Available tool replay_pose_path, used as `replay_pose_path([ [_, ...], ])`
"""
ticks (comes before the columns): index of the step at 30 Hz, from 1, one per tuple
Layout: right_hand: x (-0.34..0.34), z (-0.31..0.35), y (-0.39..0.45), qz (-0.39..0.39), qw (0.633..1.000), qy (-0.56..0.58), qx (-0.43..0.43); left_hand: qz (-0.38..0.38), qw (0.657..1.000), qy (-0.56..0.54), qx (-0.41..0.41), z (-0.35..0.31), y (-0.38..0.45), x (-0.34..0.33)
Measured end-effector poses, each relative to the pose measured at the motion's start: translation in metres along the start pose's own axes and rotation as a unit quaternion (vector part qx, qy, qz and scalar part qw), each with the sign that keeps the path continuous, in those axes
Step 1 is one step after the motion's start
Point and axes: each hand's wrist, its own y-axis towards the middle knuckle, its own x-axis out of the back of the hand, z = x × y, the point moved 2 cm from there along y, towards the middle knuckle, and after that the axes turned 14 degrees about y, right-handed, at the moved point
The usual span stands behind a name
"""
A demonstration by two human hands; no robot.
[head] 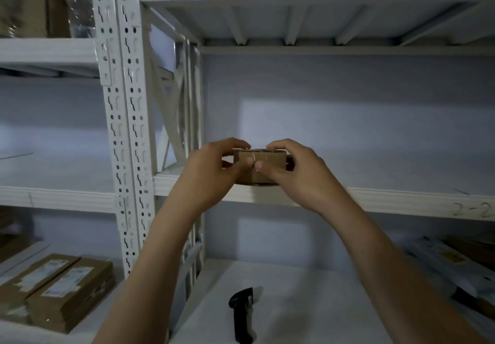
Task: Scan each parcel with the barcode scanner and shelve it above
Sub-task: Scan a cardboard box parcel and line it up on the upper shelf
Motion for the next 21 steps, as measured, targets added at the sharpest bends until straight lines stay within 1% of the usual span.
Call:
replay_pose_path([
  [3,-0.017,-0.016,0.025,-0.005,1.000,-0.006,0.008,-0.028,0.999,0.039,0.008,0.017,0.024,-0.022],
  [7,-0.039,-0.050,0.056,0.018,0.998,-0.054,-0.028,0.005,0.998,0.067,0.005,0.050,0.048,-0.054],
  [9,-0.048,-0.060,0.070,0.025,0.996,-0.078,-0.025,-0.008,0.996,0.090,-0.010,0.065,0.056,-0.065],
  [11,-0.056,-0.065,0.085,0.028,0.990,-0.135,-0.001,-0.046,0.987,0.144,-0.049,0.076,0.065,-0.075],
  [13,-0.066,-0.066,0.100,0.025,0.977,-0.208,0.030,-0.054,0.975,0.203,-0.069,0.085,0.074,-0.083],
  [16,-0.083,-0.066,0.118,0.014,0.962,-0.262,0.070,-0.048,0.966,0.244,-0.066,0.096,0.085,-0.090],
  [18,-0.092,-0.071,0.131,0.021,0.958,-0.279,0.065,-0.034,0.961,0.266,-0.062,0.104,0.091,-0.094],
  [21,-0.098,-0.078,0.149,0.051,0.958,-0.280,0.040,0.014,0.948,0.314,-0.055,0.114,0.102,-0.098],
])
